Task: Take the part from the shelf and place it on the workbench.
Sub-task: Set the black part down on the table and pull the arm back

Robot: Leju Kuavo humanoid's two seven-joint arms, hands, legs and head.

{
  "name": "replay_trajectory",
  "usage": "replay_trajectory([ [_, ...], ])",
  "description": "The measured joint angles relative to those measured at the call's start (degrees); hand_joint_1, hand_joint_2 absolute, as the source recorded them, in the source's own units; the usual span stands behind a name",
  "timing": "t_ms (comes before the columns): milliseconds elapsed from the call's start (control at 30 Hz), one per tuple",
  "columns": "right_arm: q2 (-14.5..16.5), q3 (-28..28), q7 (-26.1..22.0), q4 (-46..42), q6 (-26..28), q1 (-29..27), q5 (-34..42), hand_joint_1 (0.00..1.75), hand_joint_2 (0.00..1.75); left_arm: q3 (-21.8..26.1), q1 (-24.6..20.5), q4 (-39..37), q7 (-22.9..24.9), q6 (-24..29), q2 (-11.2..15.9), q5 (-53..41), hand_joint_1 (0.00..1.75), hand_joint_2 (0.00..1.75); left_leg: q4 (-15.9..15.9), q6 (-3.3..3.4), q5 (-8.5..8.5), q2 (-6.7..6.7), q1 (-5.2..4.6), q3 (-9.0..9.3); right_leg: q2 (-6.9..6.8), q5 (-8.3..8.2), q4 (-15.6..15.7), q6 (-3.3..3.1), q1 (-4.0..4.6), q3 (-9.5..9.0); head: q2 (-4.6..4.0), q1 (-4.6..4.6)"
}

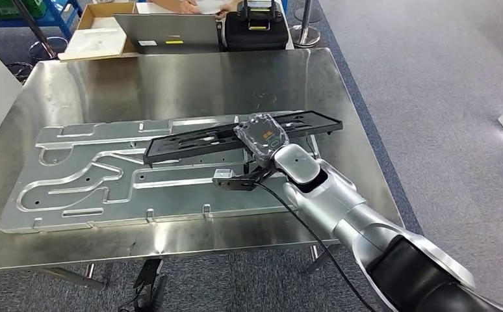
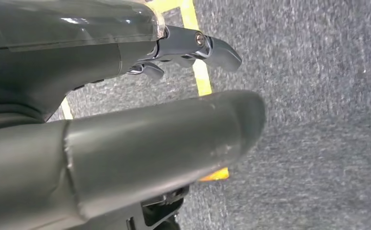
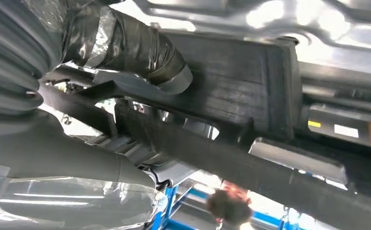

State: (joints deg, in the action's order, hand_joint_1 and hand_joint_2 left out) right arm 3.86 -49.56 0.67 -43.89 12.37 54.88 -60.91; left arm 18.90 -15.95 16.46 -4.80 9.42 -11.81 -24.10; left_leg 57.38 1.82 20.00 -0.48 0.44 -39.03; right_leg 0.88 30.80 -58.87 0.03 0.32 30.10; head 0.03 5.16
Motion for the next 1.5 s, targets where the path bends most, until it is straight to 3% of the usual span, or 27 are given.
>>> replay_trajectory([
  [33, 0.0, 0.0, 0.0, 0.1, 0.0, 0.1, 0.0, 0.0, 0.0, -0.2, -0.1, 0.0, 0.0, 0.2, 0.0, -0.1, 0.0, 1.75, -0.2, 0.32, 0.21, 0.01, 0.12, 0.32, -0.12, 1.22, -2.3, 0.37, -0.13, 1.07, 0.0, 0.0],
  [67, 0.0, 0.0, 0.1, 0.2, 0.0, 0.1, 0.0, 0.0, 0.0, -0.5, -0.2, 0.0, 0.0, 0.5, 0.0, -0.2, 0.0, 1.75, -0.2, 0.56, 0.49, 0.02, 0.15, 0.59, -0.24, 2.7, -5.7, 0.7, -0.3, 2.9, 0.0, 0.0],
  [133, 0.0, 0.0, 0.1, 0.6, 0.0, -0.1, 0.1, 0.0, 0.0, -0.9, -0.2, 0.0, 0.0, 0.8, 0.0, -0.2, 0.0, 0.87, -0.2, 0.71, 1.08, 0.02, 0.17, 1.04, -0.33, 4.9, -13.1, 1.23, -0.65, 7.72, -0.01, 0.01],
  [167, -0.1, 0.0, 0.2, 0.9, 0.0, -0.3, 0.1, 0.0, 0.0, -1.0, -0.2, 0.0, 0.0, 0.8, 0.0, -0.1, 0.0, 0.44, -0.2, 0.66, 1.38, -0.01, 0.17, 1.28, -0.39, 4.58, -14.8, 1.36, -0.81, 9.43, -0.01, 0.01],
  [200, -0.1, 0.0, 0.2, 1.1, 0.1, -0.4, 0.2, 0.0, 0.0, -1.2, -0.1, 0.0, -0.1, 0.7, 0.0, 0.2, 0.0, 0.0, -0.1, 0.58, 1.68, -0.05, 0.17, 1.54, -0.45, 3.09, -14.4, 1.39, -0.93, 10.13, -0.01, 0.02],
  [267, -0.1, 0.0, 0.2, 1.4, 0.1, -0.4, 0.2, 0.0, 0.0, -1.5, -0.1, 0.0, -0.2, 0.6, 0.0, 0.6, 0.0, 0.0, 0.1, 0.31, 2.33, -0.11, 0.17, 2.22, -0.55, -2.29, -7.8, 1.08, -1.0, 8.43, -0.01, 0.02],
  [333, -0.1, 0.0, 0.3, 1.6, 0.1, -0.4, 0.2, 0.0, 0.0, -1.7, -0.1, 0.0, -0.4, 0.5, 0.0, 0.7, 0.0, 0.0, 0.2, -0.11, 2.81, -0.15, 0.04, 2.73, -0.54, -5.65, -1.3, 0.48, -0.73, 5.91, -0.01, 0.01],
  [433, -0.2, 0.0, 0.3, 1.9, 0.2, -0.4, 0.3, 0.0, 0.0, -1.9, 0.0, 0.0, -0.6, 0.1, -0.1, 1.0, 0.0, 0.0, 0.1, -1.01, 3.04, -0.14, -0.03, 2.96, -0.43, -5.92, 0.6, -0.27, -0.35, 5.17, -0.01, 0.0],
  [500, -0.3, 0.0, 0.3, 2.0, 0.2, -0.4, 0.4, 0.0, 0.0, -1.9, 0.1, 0.1, -0.8, -0.3, 0.0, 1.4, 0.0, 0.0, 0.7, -1.64, 3.76, -0.05, 0.09, 2.82, -0.48, -6.19, 1.1, -0.88, -0.61, 4.78, -0.01, -0.01],
  [567, -0.3, 0.0, 0.3, 2.0, 0.3, -0.4, 0.5, 0.0, 0.0, -1.9, 0.1, 0.1, -1.1, -0.5, 0.0, 2.2, 0.0, 0.0, 4.9, -2.18, 6.69, 0.08, 0.23, 1.12, -0.64, -6.52, 1.5, -1.52, -0.83, 4.4, -0.01, -0.01],
  [633, -0.4, 0.0, 0.3, 2.0, 0.3, -0.6, 0.6, 0.0, 0.0, -2.0, 0.3, 0.1, -1.4, -0.8, 0.0, 3.0, 0.0, 0.0, 12.5, -2.66, 10.59, 0.12, 0.31, -2.12, -0.73, -6.59, 1.5, -1.79, -0.73, 4.47, -0.01, -0.02],
  [667, -0.5, 0.0, 0.3, 2.0, 0.3, -0.8, 0.6, 0.0, 0.0, -2.0, 0.5, 0.1, -1.6, -0.9, 0.0, 3.3, 0.0, 0.0, 15.4, -2.84, 11.59, 0.13, 0.35, -3.32, -0.74, -6.58, 1.4, -1.79, -0.7, 4.58, -0.01, -0.02],
  [700, -0.6, 0.0, 0.2, 2.0, 0.3, -1.0, 0.6, 0.0, 0.0, -2.0, 0.6, 0.1, -1.7, -1.0, 0.1, 3.5, 0.0, 0.0, 16.4, -2.97, 11.52, 0.14, 0.4, -3.6, -0.74, -6.58, 1.2, -1.79, -0.69, 4.71, -0.01, -0.02],
  [733, -0.7, 0.0, 0.2, 2.0, 0.3, -1.1, 0.6, 0.0, 0.0, -2.0, 0.7, 0.1, -1.7, -1.1, 0.1, 3.6, 0.0, 0.0, 15.0, -3.03, 10.42, 0.15, 0.46, -2.74, -0.72, -6.55, 1.0, -1.76, -0.69, 4.86, -0.01, -0.02],
  [800, -0.8, 0.0, 0.1, 2.0, 0.5, -1.1, 0.6, 0.0, 0.0, -2.0, 0.7, 0.1, -1.7, -1.3, 0.2, 3.9, 0.0, 0.0, 7.7, -2.93, 7.24, 0.18, 0.63, 1.26, -0.66, -6.37, 0.3, -1.52, -0.68, 5.22, -0.01, -0.02],
  [867, -1.0, 0.0, 0.0, 2.0, 0.6, -1.1, 0.6, 0.0, 0.0, -2.1, 0.6, 0.1, -1.7, -1.6, 0.3, 4.1, 0.0, 0.0, 2.6, -2.38, 5.62, 0.09, 0.56, 3.9, -0.61, -6.23, -0.4, -0.99, -0.47, 5.75, -0.01, -0.01],
  [1000, -1.3, 0.0, -0.2, 2.0, 0.8, -1.1, 0.7, 0.0, 0.0, -2.4, 0.6, 0.2, -1.6, -2.2, 0.4, 4.3, 0.0, 0.0, 1.6, -0.75, 4.59, 0.09, 0.41, 3.81, -0.57, -6.07, -0.9, 0.33, -0.49, 6.41, -0.01, 0.0],
  [1067, -1.5, 0.0, -0.2, 1.9, 0.9, -1.1, 0.7, 0.0, 0.0, -2.7, 0.4, 0.2, -1.6, -2.4, 0.4, 4.6, 0.0, 0.0, 1.2, 0.15, 3.82, 0.26, 0.58, 3.36, -0.63, -2.78, -4.3, 0.94, -0.71, 7.69, -0.01, 0.01],
  [1133, -1.7, 0.0, -0.2, 1.9, 0.9, -1.2, 0.7, 0.0, 0.0, -3.0, 0.4, 0.2, -1.6, -2.5, 0.5, 4.9, 0.0, 0.0, 1.2, 0.5, 3.13, 0.35, 0.54, 2.5, -0.67, 2.02, -11.4, 1.43, -0.91, 10.11, -0.01, 0.0],
  [1167, -1.9, 0.0, -0.2, 1.9, 0.9, -1.3, 0.7, 0.0, 0.0, -3.1, 0.4, 0.2, -1.6, -2.6, 0.5, 5.0, 0.0, 0.0, 1.2, 0.49, 2.76, 0.36, 0.53, 1.98, -0.67, 3.52, -14.4, 1.59, -1.0, 10.95, -0.01, 0.01],
  [1200, -2.0, 0.0, -0.2, 1.9, 0.9, -1.4, 0.7, 0.0, 0.0, -3.3, 0.5, 0.2, -1.6, -2.6, 0.5, 5.2, 0.0, 0.0, 1.2, 0.44, 2.35, 0.37, 0.51, 1.46, -0.68, 3.98, -15.8, 1.67, -1.06, 11.01, -0.01, 0.01],
  [1233, -2.0, 0.0, -0.2, 1.9, 1.0, -1.5, 0.7, 0.0, 0.0, -3.4, 0.5, 0.2, -1.6, -2.6, 0.6, 5.3, 0.0, 0.0, 1.2, 0.34, 1.94, 0.37, 0.51, 0.95, -0.69, 3.3, -15.1, 1.65, -1.11, 9.94, -0.01, 0.01],
  [1267, -2.1, 0.1, -0.2, 1.8, 1.0, -1.5, 0.7, 0.0, 0.0, -3.5, 0.6, 0.2, -1.6, -2.5, 0.6, 5.4, 0.0, 0.0, 1.2, 0.2, 1.53, 0.36, 0.51, 0.5, -0.7, 1.91, -12.4, 1.54, -1.13, 7.8, -0.01, 0.01],
  [1333, -2.1, 0.1, -0.2, 1.3, 1.0, -1.5, 0.7, 0.0, 0.0, -3.6, 0.6, 0.2, -1.7, -2.4, 0.6, 5.6, 0.0, 0.0, 1.2, -0.25, 0.72, 0.34, 0.47, -0.17, -0.68, -0.35, -4.4, 1.11, -0.97, 2.42, -0.01, -0.01],
  [1367, -2.1, 0.2, -0.2, 1.0, 1.1, -1.5, 0.7, 0.0, 0.0, -3.7, 0.6, 0.2, -1.7, -2.4, 0.6, 5.7, 0.0, 0.0, 1.1, -0.57, 0.32, 0.33, 0.46, -0.3, -0.65, -0.92, -1.7, 0.84, -0.78, 0.73, -0.01, 0.0],
  [1400, -2.1, 0.2, -0.2, 0.8, 1.1, -1.5, 0.7, 0.0, 0.0, -3.8, 0.6, 0.2, -1.7, -2.4, 0.6, 5.8, 0.0, 0.0, 1.0, -0.95, -0.09, 0.33, 0.46, -0.36, -0.61, -1.04, -0.2, 0.59, -0.58, -0.06, -0.01, 0.0],
  [1500, -2.3, 0.2, -0.2, 0.6, 1.2, -1.5, 0.7, 0.0, 0.0, -4.0, 0.7, 0.2, -1.7, -2.3, 0.6, 5.9, 0.0, 0.0, 0.6, -2.06, -1.07, 0.33, 0.56, -0.54, -0.73, -2.06, 0.3, -0.37, -0.35, 0.59, -0.01, -0.01],
])
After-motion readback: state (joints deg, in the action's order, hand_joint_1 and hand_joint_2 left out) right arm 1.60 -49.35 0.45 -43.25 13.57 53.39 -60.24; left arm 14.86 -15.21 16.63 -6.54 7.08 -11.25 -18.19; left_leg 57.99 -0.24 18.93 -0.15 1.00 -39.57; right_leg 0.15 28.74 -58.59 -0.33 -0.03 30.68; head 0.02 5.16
